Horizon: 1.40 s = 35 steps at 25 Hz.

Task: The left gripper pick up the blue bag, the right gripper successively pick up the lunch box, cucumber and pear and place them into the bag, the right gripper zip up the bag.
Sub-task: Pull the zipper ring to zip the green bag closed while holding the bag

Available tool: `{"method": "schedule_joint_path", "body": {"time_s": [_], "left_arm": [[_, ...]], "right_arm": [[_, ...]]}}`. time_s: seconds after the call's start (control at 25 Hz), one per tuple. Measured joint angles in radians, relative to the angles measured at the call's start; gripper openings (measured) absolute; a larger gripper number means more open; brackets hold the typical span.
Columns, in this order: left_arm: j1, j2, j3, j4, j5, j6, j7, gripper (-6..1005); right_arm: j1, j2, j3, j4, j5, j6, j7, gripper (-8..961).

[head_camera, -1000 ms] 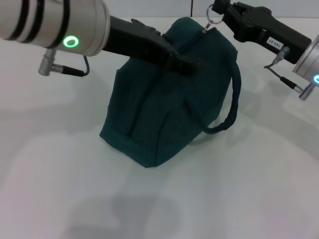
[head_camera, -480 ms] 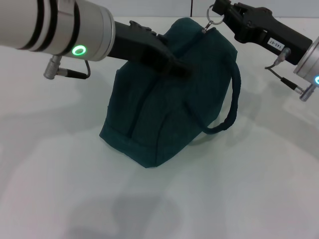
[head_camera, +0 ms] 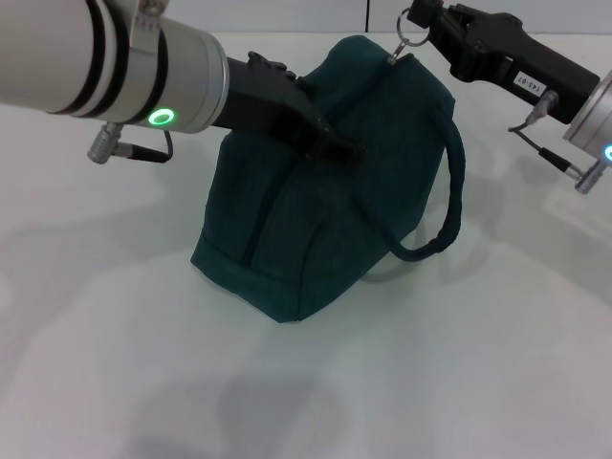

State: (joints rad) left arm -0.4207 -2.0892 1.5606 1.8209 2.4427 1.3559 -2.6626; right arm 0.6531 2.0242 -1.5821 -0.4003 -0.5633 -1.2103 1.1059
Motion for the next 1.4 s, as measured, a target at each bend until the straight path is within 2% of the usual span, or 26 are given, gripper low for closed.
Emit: {"method": "schedule_joint_path", "body": {"time_s": [0.52,0.92,1.04,1.24,1.4], "left_arm": [[0.028,0.000,0.038,-0.017,0.006,-0.051,0.081,828],[0.047,0.000,0.043,-0.056,0.036,-0.116,0.083,409],[0.047,0.000,0.044,-0.065,0.036,-0.117,0.085,238],[0.049,0.000,0.045,-0.053,0.033,-0.118,0.091,241],[0.075,0.000,0.042,-0.003,0.033,-0.118,0.137,243]], "right_arm": [[0.000,-0.001,0.005,0.000,0.000,-0.001,0.000,85],[-0.001,-0.001,0.005,0.000,0.000,-0.003,0.004,87],[-0.002,-0.001,0.005,0.000,0.000,-0.003,0.004,88],[-0.009,-0.002,0.005,0.012,0.047,-0.002,0.008,89],[-0.011,-0.005,0.006,0.059,0.127,-0.004,0.028,90]]}}
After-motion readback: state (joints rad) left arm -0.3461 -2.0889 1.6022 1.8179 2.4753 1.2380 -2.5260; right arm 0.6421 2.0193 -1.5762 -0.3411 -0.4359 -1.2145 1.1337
